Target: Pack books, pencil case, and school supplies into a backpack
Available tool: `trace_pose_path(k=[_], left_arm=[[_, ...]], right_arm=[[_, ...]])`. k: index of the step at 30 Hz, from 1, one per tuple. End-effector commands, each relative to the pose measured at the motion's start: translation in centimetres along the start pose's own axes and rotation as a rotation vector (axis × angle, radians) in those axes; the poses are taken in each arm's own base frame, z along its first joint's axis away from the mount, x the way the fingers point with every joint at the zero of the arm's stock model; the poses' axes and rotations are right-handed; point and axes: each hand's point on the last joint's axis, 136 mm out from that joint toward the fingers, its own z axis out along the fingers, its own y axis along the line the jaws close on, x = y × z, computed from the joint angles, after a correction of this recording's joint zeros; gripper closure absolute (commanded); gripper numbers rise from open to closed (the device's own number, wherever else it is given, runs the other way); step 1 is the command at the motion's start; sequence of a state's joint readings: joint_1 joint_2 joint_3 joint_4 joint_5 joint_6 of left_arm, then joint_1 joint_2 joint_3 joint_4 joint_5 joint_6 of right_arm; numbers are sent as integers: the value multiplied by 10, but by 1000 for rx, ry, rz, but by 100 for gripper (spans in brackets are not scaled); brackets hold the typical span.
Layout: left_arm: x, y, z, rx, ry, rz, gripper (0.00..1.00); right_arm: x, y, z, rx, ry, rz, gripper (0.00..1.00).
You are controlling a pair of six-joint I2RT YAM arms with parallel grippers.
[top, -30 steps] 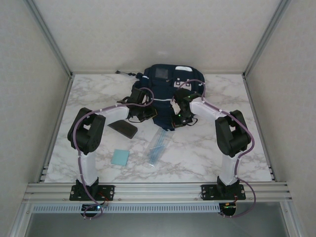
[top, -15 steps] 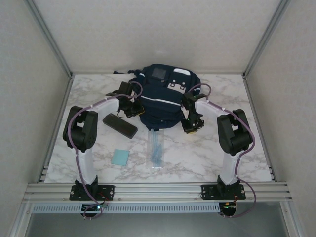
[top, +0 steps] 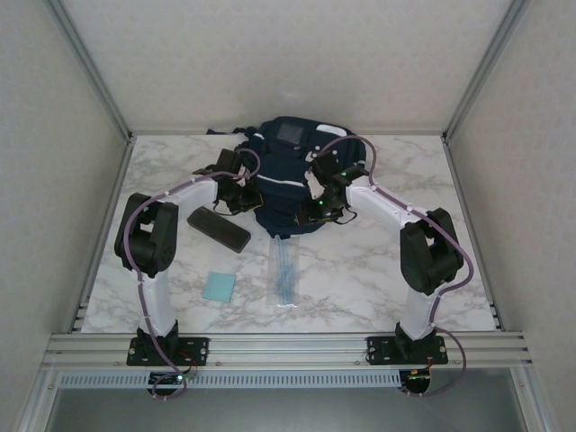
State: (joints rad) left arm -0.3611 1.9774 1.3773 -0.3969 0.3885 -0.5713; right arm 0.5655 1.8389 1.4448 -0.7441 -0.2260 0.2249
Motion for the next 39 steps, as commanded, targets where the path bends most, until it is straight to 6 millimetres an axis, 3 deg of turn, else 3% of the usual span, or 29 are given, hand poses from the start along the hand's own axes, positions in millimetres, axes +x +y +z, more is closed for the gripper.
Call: trace_pose_path(k=[1, 10, 18, 27, 36, 39], left_arm=[[-40, -7, -15, -1, -143, 39, 97], [-39, -7, -13, 7, -136, 31, 97], [-42, -8, -11, 10, -138, 27, 97], [-43, -9, -11, 16, -138, 22, 97], [-43, -8, -12, 14, -143, 16, 97], [-43, -8, -12, 12, -144, 17, 97]], right_arm=[[-11, 4, 9, -38, -20, 15, 50], [-16, 8, 34, -84, -11, 12, 50], [-5, 17, 35, -100, 12, -7, 54], [3, 6, 47, -49, 45, -11, 76], [10, -8, 57, 38, 72, -45, 74], [12, -12, 60, 63, 75, -52, 90]])
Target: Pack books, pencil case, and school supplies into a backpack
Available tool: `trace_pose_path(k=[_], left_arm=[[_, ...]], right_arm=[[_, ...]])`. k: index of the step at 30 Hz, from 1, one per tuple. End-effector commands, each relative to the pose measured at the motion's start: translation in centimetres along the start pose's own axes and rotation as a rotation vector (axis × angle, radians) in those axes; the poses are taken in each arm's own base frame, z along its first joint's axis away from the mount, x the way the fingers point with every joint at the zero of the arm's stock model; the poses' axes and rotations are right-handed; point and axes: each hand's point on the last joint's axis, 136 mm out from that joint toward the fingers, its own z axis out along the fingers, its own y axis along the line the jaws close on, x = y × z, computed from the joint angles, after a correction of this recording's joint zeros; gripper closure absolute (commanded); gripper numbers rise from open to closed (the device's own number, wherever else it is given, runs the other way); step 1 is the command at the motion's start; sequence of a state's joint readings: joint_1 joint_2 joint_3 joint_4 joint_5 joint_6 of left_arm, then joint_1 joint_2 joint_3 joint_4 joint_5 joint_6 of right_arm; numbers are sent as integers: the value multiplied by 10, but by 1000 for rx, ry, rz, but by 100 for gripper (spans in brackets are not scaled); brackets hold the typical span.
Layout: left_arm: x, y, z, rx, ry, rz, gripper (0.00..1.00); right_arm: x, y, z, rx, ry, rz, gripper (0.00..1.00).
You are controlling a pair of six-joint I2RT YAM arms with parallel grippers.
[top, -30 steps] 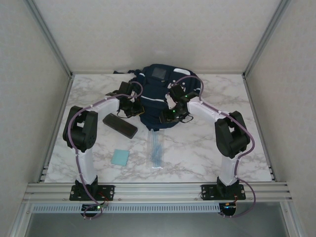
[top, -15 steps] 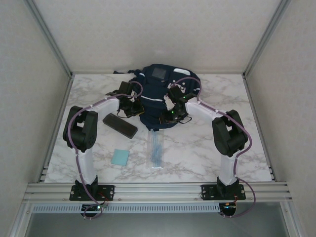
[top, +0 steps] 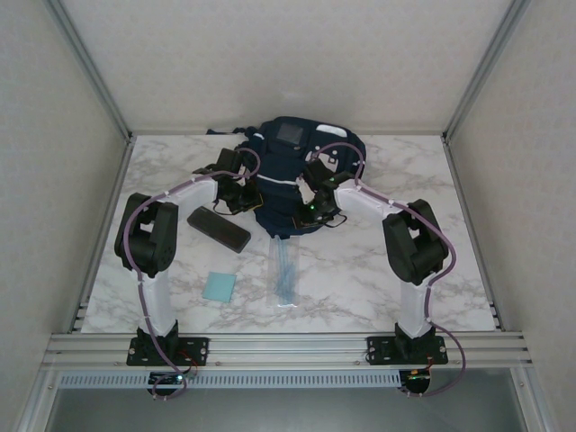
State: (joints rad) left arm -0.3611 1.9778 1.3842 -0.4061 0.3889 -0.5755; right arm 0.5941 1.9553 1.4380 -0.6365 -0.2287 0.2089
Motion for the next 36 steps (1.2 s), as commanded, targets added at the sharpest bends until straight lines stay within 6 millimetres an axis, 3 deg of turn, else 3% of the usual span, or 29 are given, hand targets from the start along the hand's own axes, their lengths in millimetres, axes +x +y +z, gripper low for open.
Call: trace_pose_path(k=[1, 2, 7, 12, 16, 22, 28, 31, 36], left_arm=[[-43, -7, -12, 13, -147, 21, 97], [-44, -6, -12, 11, -148, 20, 97], [-51, 6, -10, -11, -158, 6, 100], [-59, 15, -11, -26, -167, -1, 100], [-63, 16, -15, -31, -173, 5, 100], [-67, 16, -21, -37, -179, 11, 100], [-66, 12, -24, -24, -171, 5, 100], [-60, 2, -29, 9, -161, -5, 89], [-47, -19, -54, 54, -182, -27, 30]], right_arm=[[16, -14, 14, 76, 53, -12, 94], [17, -15, 12, 83, 51, -13, 100], [35, -23, -2, 112, 86, 1, 100], [79, -50, -1, 170, 223, 74, 100], [95, -72, -3, 205, 262, 144, 100], [81, -93, -27, 265, 222, 148, 100], [60, -81, -35, 219, 175, 104, 100], [46, -65, -29, 162, 135, 91, 100], [26, -38, -15, 82, 86, 58, 100]])
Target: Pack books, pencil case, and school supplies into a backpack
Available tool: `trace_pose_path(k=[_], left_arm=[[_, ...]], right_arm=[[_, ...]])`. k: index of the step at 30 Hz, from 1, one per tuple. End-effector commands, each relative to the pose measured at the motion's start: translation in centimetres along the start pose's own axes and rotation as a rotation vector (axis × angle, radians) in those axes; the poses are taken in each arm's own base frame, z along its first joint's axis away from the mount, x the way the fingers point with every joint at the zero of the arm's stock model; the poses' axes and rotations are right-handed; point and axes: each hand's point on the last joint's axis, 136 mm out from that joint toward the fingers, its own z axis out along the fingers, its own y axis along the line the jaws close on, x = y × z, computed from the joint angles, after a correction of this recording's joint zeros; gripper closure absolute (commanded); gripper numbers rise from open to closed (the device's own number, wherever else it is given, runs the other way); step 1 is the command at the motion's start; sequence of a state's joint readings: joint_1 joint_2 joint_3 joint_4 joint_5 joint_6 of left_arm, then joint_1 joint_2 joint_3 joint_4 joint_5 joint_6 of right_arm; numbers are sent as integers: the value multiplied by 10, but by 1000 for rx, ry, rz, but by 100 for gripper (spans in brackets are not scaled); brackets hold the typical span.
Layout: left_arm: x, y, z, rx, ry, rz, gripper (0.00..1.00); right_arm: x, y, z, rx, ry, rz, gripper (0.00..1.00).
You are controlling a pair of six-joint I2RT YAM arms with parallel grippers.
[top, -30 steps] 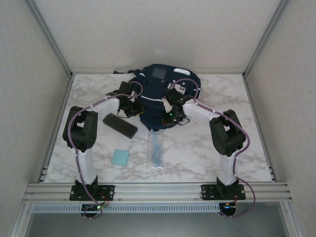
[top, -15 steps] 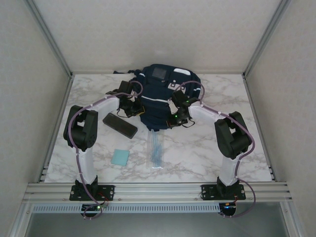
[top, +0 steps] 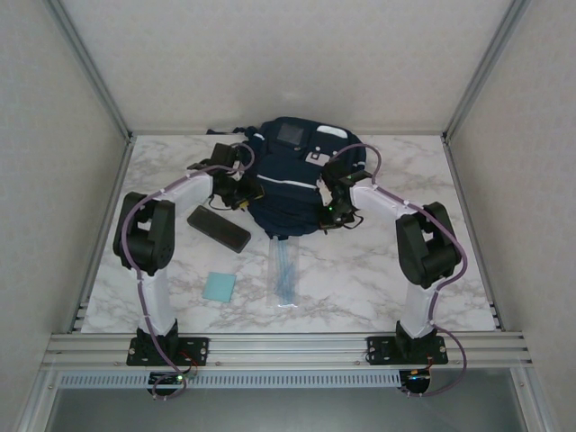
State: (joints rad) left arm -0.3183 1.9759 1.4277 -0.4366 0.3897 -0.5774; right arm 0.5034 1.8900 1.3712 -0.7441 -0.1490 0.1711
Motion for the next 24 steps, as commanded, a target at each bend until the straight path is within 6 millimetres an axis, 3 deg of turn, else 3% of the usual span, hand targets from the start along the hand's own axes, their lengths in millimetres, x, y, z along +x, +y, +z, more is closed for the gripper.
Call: trace_pose_path(k=[1, 4, 7, 11, 14, 16, 21, 24], left_arm=[[-20, -27, -42, 66, -143, -10, 20], [6, -44, -45, 111, -125, -52, 6], [39, -60, -37, 141, -109, -105, 2], [84, -65, -11, 162, -63, -248, 1], [101, -63, 8, 164, -66, -338, 1], [101, -57, 17, 138, -89, -374, 2], [88, -39, 35, 63, -169, -410, 12], [87, -31, 49, 40, -161, -421, 42]], right_arm=[[-3, 23, 5, -54, 16, -28, 100], [-10, 39, 7, -89, -8, -52, 100], [-19, 54, 7, -131, -40, -63, 100], [-32, 68, 1, -175, -92, -74, 100], [-35, 70, -1, -177, -102, -88, 100], [-31, 66, 0, -157, -92, -103, 100], [-11, 51, 6, -101, -31, -174, 100], [-2, 36, 8, -62, -25, -239, 100]])
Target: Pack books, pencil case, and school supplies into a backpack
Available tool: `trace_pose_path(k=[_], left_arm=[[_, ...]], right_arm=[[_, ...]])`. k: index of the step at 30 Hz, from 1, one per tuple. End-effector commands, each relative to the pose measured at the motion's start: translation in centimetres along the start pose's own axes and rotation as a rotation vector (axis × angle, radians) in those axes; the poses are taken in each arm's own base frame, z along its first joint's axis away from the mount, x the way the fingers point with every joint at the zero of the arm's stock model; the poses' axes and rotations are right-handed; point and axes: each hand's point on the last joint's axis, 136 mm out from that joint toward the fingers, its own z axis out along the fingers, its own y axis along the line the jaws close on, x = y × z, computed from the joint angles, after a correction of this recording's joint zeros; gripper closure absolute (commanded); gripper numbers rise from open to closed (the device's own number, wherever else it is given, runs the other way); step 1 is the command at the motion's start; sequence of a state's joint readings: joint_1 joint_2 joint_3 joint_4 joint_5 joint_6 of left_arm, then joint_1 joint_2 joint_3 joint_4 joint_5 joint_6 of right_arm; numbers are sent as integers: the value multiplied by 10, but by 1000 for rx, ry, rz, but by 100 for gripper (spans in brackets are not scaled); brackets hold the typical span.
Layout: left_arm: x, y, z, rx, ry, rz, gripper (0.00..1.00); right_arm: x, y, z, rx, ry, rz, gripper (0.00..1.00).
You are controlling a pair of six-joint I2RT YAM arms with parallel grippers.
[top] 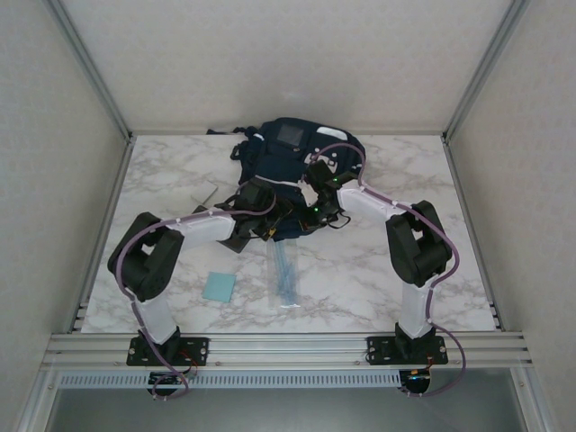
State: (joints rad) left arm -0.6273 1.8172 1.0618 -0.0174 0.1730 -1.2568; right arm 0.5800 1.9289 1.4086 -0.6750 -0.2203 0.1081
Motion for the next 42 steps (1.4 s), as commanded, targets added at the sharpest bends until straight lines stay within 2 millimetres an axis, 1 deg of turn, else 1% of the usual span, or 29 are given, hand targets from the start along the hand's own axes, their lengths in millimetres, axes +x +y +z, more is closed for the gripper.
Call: trace_pose_path(k=[1, 3, 5, 6, 9, 11, 12, 17, 21, 26, 30, 31, 34, 37, 40, 42], left_arm=[[-16, 17, 23, -50, -63, -39, 52], [-16, 28, 30, -80, -45, -34, 74], [-16, 35, 33, -100, -30, -30, 100], [-17, 39, 33, -111, -30, -28, 100], [-20, 46, 29, -137, -34, -10, 100], [-22, 49, 26, -144, -33, 1, 100], [-23, 49, 25, -144, -31, 5, 100], [-19, 51, 24, -141, -4, 14, 100], [-15, 50, 25, -131, 20, 14, 100], [-12, 49, 18, -134, 32, 39, 100], [-11, 49, 12, -139, 29, 58, 100], [-11, 49, 11, -138, 29, 59, 100], [-8, 48, 10, -133, 34, 62, 100], [-7, 48, 10, -130, 36, 63, 100], [-6, 49, 8, -130, 35, 66, 100], [-7, 48, 7, -128, 34, 69, 100]], right_arm=[[14, -15, -3, 43, 11, -125, 100], [19, -22, -6, 55, -9, -223, 100], [23, -36, -10, 81, -31, -302, 100], [24, -43, -13, 85, -33, -322, 100], [21, -70, -21, 124, -38, -362, 100], [19, -88, -23, 156, -38, -419, 100], [19, -94, -23, 161, -30, -455, 100], [3, -133, -29, 195, -16, -489, 100], [-7, -166, -30, 274, 29, -536, 100], [-37, -217, -41, 356, -29, -463, 100], [-68, -253, -54, 428, -118, -363, 100], [-76, -259, -57, 439, -138, -337, 100], [-91, -269, -59, 456, -165, -287, 100], [-100, -279, -62, 498, -195, -247, 100], [-111, -295, -75, 595, -238, -191, 100], [-116, -297, -81, 610, -260, -168, 100]])
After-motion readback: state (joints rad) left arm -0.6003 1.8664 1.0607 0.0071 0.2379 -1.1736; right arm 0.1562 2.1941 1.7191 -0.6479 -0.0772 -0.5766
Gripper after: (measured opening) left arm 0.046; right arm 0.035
